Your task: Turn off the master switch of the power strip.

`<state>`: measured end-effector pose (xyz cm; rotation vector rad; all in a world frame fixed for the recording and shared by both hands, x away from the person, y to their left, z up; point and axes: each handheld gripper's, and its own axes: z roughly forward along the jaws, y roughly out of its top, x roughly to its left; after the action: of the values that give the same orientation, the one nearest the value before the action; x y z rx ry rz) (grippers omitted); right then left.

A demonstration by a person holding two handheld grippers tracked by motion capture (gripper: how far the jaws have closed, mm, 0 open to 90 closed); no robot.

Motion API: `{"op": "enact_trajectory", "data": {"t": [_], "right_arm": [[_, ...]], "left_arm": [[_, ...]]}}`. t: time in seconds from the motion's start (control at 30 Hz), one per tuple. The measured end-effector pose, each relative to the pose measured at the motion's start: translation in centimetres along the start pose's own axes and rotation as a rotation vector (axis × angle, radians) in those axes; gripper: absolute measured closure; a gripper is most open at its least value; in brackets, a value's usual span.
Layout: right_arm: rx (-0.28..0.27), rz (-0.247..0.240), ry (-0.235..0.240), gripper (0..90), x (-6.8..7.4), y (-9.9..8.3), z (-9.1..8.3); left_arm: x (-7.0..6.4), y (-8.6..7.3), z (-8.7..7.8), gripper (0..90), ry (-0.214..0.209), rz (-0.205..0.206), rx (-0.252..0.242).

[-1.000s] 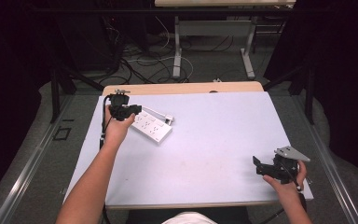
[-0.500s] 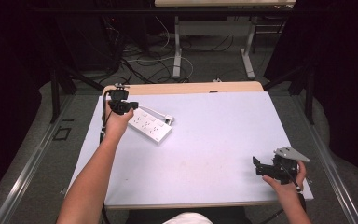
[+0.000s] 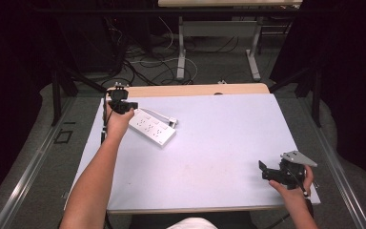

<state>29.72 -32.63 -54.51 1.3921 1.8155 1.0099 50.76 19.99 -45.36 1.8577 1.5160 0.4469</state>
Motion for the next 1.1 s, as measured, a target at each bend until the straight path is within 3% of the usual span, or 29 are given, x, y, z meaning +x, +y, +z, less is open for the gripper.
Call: {"op": "enact_trajectory", "data": {"t": [0.37, 0.63, 1.1], "right_arm": [[-0.013, -0.003, 0.022, 0.0, 0.2, 0.0, -0.2], [-0.011, 0.006, 0.012, 0.0, 0.4, -0.1, -0.2], [-0.006, -0.005, 0.018, 0.0, 0.5, -0.3, -0.2]], "left_arm": [[0.7, 0.8, 0.8, 90.0, 0.016, -0.029, -0.002], [0.9, 1.3, 1.7, 90.0, 0.031, -0.032, -0.010], [2.5, 1.4, 3.1, 90.0, 0.074, -0.048, 0.026]]}}
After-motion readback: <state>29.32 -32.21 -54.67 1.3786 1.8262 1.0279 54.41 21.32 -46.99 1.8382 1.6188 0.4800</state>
